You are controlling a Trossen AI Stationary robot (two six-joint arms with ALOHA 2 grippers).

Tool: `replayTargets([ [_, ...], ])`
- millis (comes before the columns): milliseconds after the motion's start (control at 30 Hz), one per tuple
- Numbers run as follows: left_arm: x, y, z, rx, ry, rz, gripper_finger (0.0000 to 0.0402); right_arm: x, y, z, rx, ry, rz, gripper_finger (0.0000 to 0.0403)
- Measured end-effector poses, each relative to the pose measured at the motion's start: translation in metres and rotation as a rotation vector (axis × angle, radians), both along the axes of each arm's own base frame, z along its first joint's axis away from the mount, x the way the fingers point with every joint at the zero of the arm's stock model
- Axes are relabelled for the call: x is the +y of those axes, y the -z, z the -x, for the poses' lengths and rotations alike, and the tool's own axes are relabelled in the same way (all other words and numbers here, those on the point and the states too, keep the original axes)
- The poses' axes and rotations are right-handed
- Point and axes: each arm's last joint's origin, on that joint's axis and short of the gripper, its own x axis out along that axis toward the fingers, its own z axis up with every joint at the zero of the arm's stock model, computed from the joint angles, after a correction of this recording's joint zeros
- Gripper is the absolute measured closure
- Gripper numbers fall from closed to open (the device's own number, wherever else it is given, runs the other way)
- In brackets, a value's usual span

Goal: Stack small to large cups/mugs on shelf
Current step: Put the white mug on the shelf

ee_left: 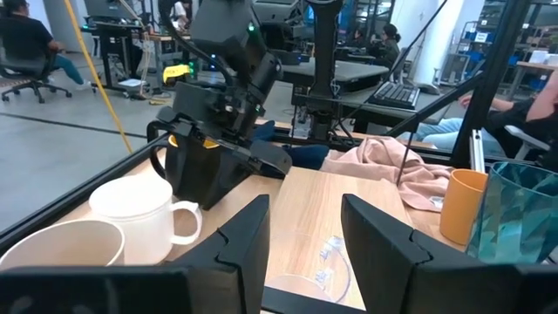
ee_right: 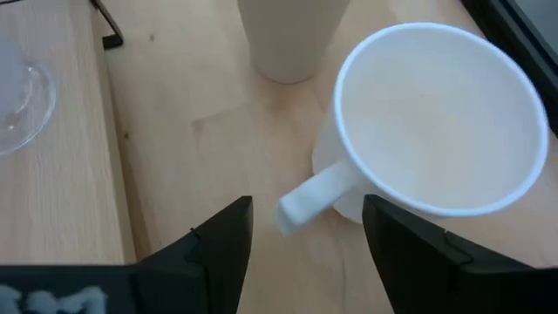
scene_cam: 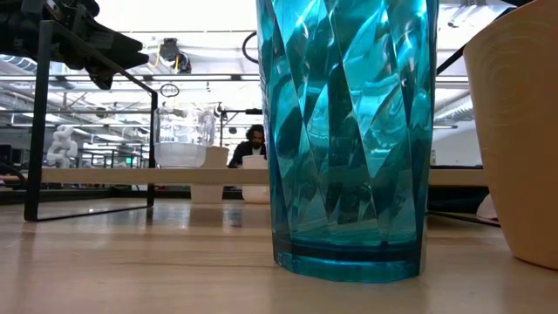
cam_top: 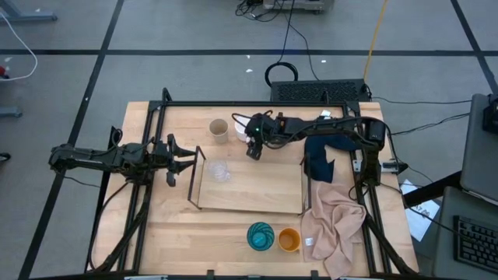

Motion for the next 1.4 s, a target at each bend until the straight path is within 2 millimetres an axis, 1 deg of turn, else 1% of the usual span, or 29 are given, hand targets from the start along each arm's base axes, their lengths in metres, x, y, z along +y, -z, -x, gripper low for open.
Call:
replayTargets([
  [167,0.000,0.000,0.000,0.001,0.002,0.000,0.0256,-0.001,0.004,-0.002,0.002,0.007,-0.005,0.0195],
  [367,0.000,0.002,0.000,0.018,0.005,-0.001,0.0256,-0.001,0.029,-0.008,0.030,-0.029,-0.081,0.0195],
  [433,0.000,0.003,0.000,0.029,0.004,0.001,0.0256,-0.001,0.033,-0.009,0.036,-0.026,-0.085,0.0195],
  [700,0.000,0.004,0.000,0.037,0.003,-0.003,0.0256,-0.005,0.030,-0.013,-0.020,-0.020,-0.066,0.0195],
  [933,0.000,0.004,0.000,0.042,0.001,-0.001,0.0256,-0.006,0.029,-0.012,-0.022,-0.019,-0.063,0.0198],
  [1000,0.000,0.004,0.000,0.042,0.000,-0.003,0.0256,-0.006,0.029,-0.013,-0.023,-0.019,-0.062,0.0207],
  [1100,0.000,0.004,0.000,0.042,0.000,-0.004,0.0256,-0.006,0.029,-0.013,-0.023,-0.020,-0.062,0.0233],
  [1400,0.000,0.004,0.000,0.043,-0.001,-0.004,0.0256,-0.006,0.030,-0.012,-0.018,-0.025,-0.059,0.0351],
])
